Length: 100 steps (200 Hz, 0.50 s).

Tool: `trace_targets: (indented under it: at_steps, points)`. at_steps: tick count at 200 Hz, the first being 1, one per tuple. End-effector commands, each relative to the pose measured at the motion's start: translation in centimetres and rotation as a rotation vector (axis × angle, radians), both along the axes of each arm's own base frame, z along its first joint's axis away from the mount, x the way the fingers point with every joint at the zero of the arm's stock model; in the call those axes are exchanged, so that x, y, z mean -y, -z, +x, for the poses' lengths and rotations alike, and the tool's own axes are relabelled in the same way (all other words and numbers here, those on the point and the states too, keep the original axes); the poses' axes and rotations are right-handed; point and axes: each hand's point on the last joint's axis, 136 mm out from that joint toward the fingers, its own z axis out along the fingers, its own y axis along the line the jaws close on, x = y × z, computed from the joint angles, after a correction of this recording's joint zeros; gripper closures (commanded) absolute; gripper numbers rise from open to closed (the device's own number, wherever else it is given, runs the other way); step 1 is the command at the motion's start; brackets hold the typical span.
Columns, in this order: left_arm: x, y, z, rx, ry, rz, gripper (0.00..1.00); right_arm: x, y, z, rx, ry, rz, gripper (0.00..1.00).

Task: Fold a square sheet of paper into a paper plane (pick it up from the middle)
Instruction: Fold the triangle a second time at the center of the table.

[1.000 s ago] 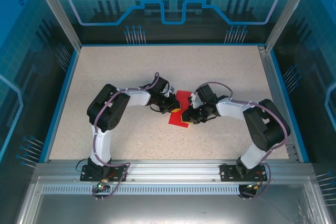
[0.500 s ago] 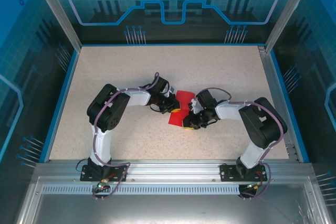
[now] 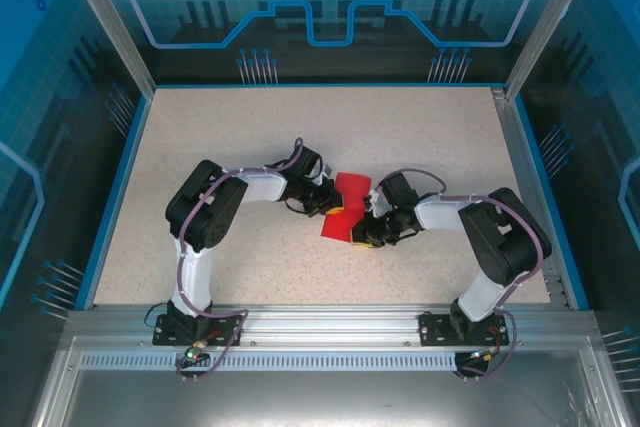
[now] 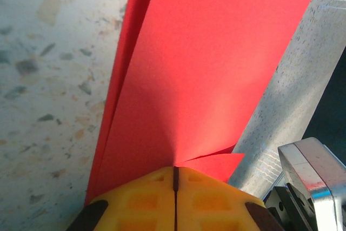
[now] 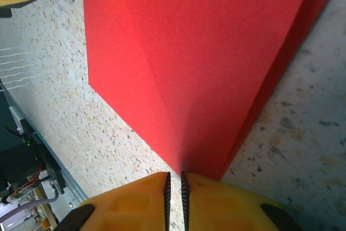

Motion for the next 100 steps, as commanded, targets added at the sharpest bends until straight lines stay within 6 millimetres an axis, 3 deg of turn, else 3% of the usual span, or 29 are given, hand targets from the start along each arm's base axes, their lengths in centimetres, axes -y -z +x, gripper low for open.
trace_targets:
  at_steps: [1, 27, 46, 58, 100]
  points:
    - [-0.1, -0.1, -0.7, -0.017, 0.017, 0.015, 0.93, 1.3, 0.8, -0.3, -0.016, 0.031, -0.055, 0.82]
    - [0.2, -1.5, -0.3, 0.017, 0.018, 0.003, 0.9, 3.5, -1.1, 1.9, 0.088, 0.09, -0.131, 0.75]
    - [0.3, -2.7, 0.1, 0.047, 0.011, -0.004, 0.87, 3.8, -2.4, 3.2, 0.126, 0.133, -0.101, 0.65]
    - [0.4, -3.4, 0.4, 0.064, 0.01, -0.01, 0.82, 3.8, -2.4, 3.8, 0.131, 0.143, -0.107, 0.59]
    - [0.4, -4.8, 0.4, 0.093, 0.021, -0.017, 0.76, 3.1, -2.0, 5.4, 0.098, 0.185, -0.065, 0.56]
